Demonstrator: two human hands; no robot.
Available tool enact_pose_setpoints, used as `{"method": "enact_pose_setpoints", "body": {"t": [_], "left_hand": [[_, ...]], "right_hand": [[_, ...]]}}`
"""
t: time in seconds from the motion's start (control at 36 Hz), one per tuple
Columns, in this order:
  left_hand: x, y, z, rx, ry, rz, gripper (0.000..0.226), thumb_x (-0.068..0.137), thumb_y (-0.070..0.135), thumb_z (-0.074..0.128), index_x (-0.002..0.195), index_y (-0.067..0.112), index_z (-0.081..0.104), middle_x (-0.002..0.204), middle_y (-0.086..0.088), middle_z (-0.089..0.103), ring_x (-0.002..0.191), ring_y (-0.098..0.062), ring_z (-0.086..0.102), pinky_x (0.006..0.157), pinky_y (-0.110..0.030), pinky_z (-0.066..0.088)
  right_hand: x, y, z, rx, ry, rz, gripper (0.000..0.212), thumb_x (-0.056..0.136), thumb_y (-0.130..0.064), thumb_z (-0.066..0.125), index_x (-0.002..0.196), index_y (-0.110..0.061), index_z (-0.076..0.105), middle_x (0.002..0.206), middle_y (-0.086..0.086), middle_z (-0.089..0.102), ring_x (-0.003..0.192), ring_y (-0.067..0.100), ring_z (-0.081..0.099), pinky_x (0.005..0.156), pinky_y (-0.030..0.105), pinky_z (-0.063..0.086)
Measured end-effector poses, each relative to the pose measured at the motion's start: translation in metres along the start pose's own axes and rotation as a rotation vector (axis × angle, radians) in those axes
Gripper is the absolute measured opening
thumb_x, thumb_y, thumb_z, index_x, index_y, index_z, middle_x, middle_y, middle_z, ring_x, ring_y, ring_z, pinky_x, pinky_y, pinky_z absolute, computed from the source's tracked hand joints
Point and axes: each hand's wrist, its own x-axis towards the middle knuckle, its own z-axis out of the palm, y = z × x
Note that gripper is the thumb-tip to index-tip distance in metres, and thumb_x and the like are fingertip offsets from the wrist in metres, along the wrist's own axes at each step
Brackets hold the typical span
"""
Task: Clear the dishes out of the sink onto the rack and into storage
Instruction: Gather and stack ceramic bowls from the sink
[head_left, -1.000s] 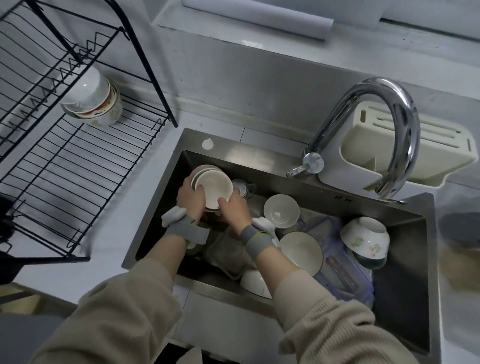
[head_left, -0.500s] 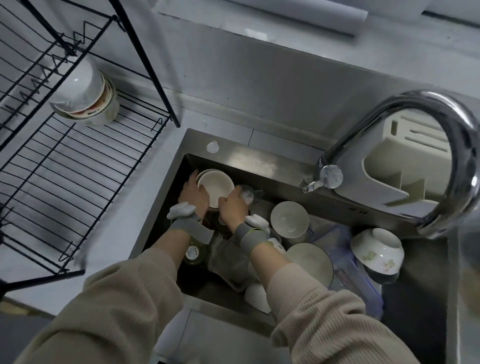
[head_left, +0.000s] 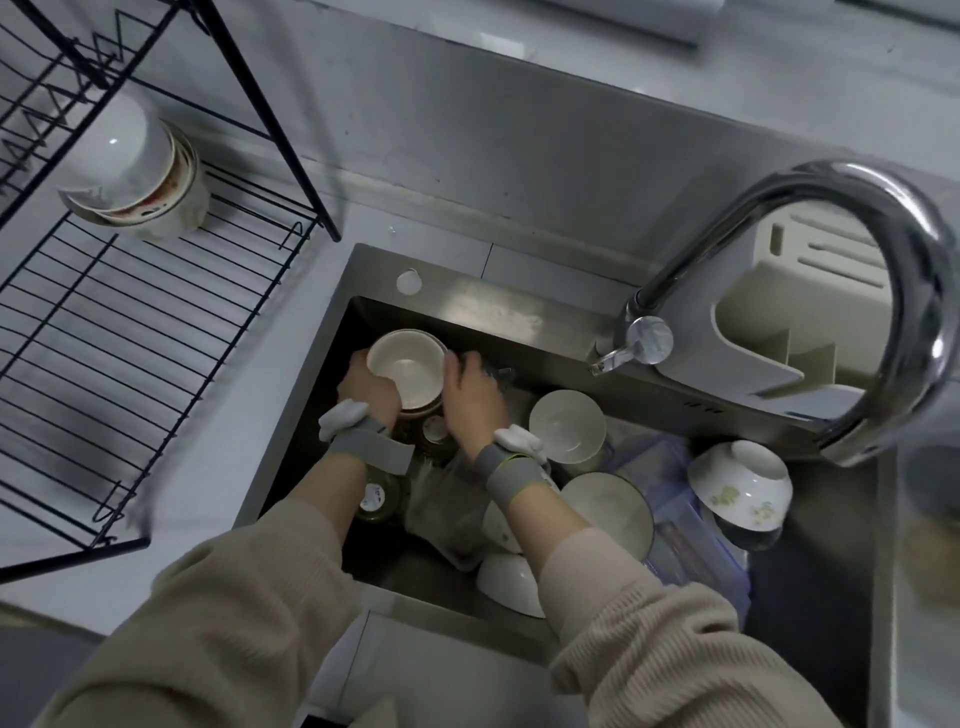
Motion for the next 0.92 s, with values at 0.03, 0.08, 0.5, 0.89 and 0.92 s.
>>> {"method": "enact_pose_setpoints", "body": {"t": [0.03, 0.08, 0.5, 0.89, 0.92], "left_hand": [[-0.006, -0.004, -0.002, -0.041, -0.005, 0.016, 0.035, 0.098, 0.012, 0.04, 0.132, 0.013, 0.05, 0.125, -0.018, 0.059, 0.11, -0.037, 0.058, 0.082, -0.036, 0.042], [-0.016, -0.008, -0.008, -0.101, -0.012, 0.026, 0.037, 0.097, 0.01, 0.04, 0.133, 0.012, 0.049, 0.125, -0.018, 0.058, 0.111, -0.037, 0.057, 0.079, -0.035, 0.04], [-0.099, 0.011, -0.003, -0.246, -0.011, 0.096, 0.046, 0.095, 0.005, 0.038, 0.139, 0.015, 0.047, 0.134, -0.014, 0.055, 0.122, -0.034, 0.05, 0.098, -0.034, 0.039], [-0.184, 0.017, 0.039, -0.248, -0.105, 0.228, 0.046, 0.09, 0.0, 0.045, 0.133, 0.012, 0.054, 0.128, -0.016, 0.06, 0.118, -0.036, 0.053, 0.092, -0.033, 0.04], [-0.191, 0.017, 0.043, -0.245, -0.113, 0.243, 0.046, 0.09, 0.0, 0.045, 0.133, 0.012, 0.054, 0.128, -0.016, 0.06, 0.118, -0.037, 0.053, 0.093, -0.034, 0.04]], "right_hand": [[-0.003, 0.005, -0.005, 0.032, 0.059, 0.004, 0.042, 0.103, -0.045, 0.027, 0.118, -0.012, 0.047, 0.113, 0.022, 0.063, 0.104, 0.042, 0.058, 0.081, 0.042, 0.046], [-0.008, 0.021, -0.013, 0.051, 0.2, 0.045, 0.036, 0.103, -0.041, 0.029, 0.111, -0.012, 0.05, 0.104, 0.023, 0.065, 0.096, 0.043, 0.059, 0.071, 0.04, 0.04], [-0.072, 0.184, -0.079, -0.146, 0.325, 0.541, 0.076, 0.086, -0.044, 0.064, 0.141, 0.0, 0.034, 0.137, 0.026, 0.041, 0.126, 0.038, 0.04, 0.102, 0.042, 0.031], [-0.107, 0.216, -0.108, -0.087, 0.113, 0.476, 0.03, 0.094, -0.001, 0.045, 0.12, 0.0, 0.059, 0.123, 0.025, 0.059, 0.114, 0.04, 0.056, 0.093, 0.042, 0.047], [-0.109, 0.217, -0.111, -0.073, 0.126, 0.48, 0.03, 0.093, -0.002, 0.045, 0.119, 0.001, 0.06, 0.122, 0.026, 0.06, 0.113, 0.041, 0.057, 0.093, 0.042, 0.047]]}}
